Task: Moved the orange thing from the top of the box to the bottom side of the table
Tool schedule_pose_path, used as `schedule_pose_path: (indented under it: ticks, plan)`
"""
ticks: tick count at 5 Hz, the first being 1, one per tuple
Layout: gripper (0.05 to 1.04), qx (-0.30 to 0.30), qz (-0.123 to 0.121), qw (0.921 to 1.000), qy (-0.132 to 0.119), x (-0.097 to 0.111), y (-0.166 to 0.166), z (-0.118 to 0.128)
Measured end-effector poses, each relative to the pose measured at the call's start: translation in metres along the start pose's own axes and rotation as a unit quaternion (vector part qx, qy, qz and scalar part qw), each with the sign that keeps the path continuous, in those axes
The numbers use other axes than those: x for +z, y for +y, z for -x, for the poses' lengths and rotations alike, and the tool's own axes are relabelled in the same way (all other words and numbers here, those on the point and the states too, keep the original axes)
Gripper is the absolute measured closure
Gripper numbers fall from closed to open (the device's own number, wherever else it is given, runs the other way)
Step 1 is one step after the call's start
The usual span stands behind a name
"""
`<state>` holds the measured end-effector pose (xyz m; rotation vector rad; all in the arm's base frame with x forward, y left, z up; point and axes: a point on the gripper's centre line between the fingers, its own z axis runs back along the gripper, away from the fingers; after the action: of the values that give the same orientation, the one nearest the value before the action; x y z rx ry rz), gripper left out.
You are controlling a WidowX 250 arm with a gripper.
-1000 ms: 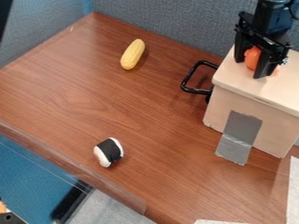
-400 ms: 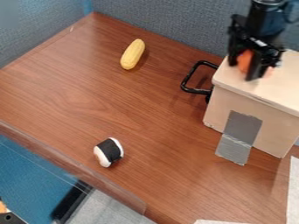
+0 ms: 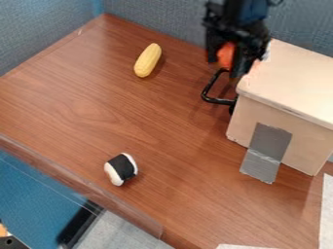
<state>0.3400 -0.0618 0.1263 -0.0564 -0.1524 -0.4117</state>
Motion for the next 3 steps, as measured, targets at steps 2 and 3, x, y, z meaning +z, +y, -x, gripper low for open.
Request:
schedule_pose_path:
  ticks: [2, 3]
  plan:
    - [0.426, -0.006, -0.017, 0.9998, 0.013, -0.02, -0.026, 0.073]
    - [0.426, -0.002, -0.035, 0.999, 0.027, -0.044, -0.035, 0.091]
